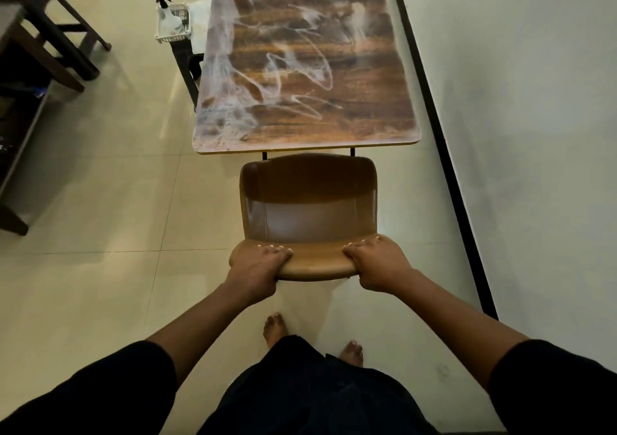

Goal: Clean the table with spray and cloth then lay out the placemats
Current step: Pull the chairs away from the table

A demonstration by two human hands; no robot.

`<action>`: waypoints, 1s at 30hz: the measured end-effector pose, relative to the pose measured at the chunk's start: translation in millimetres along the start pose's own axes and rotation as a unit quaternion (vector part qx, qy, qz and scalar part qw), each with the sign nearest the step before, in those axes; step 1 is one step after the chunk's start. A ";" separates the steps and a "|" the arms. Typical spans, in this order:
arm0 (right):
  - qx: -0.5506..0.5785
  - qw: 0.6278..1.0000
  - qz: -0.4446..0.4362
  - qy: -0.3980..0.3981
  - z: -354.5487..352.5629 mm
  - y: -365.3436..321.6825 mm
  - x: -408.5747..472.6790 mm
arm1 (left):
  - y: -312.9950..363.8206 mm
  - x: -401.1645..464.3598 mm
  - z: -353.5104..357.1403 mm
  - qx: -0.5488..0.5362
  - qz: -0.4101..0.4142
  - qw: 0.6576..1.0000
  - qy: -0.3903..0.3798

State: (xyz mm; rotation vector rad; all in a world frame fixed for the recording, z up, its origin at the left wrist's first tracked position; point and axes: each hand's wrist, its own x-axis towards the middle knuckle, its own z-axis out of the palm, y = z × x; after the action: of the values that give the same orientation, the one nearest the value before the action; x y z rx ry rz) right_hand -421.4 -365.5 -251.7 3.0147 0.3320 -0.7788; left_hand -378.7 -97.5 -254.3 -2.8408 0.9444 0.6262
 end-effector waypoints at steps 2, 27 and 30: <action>-0.004 1.000 0.008 -0.002 2.3 -0.5 0.7 | 2.6 -1.8 -1.2 0.000 -0.005 1.000 0.005; -0.004 1.000 0.001 -0.015 3.1 2.4 0.2 | 13.8 -5.0 -3.3 0.024 -0.017 1.000 0.001; 0.014 1.000 -0.001 -0.023 0.0 2.8 2.3 | 10.0 -2.0 -4.8 0.006 0.000 1.000 -0.021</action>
State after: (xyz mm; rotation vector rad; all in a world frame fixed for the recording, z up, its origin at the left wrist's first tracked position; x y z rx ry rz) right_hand -418.9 -367.8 -252.9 3.0176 0.3272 -0.8589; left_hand -384.3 -105.4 -248.6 -2.8060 0.9378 0.6765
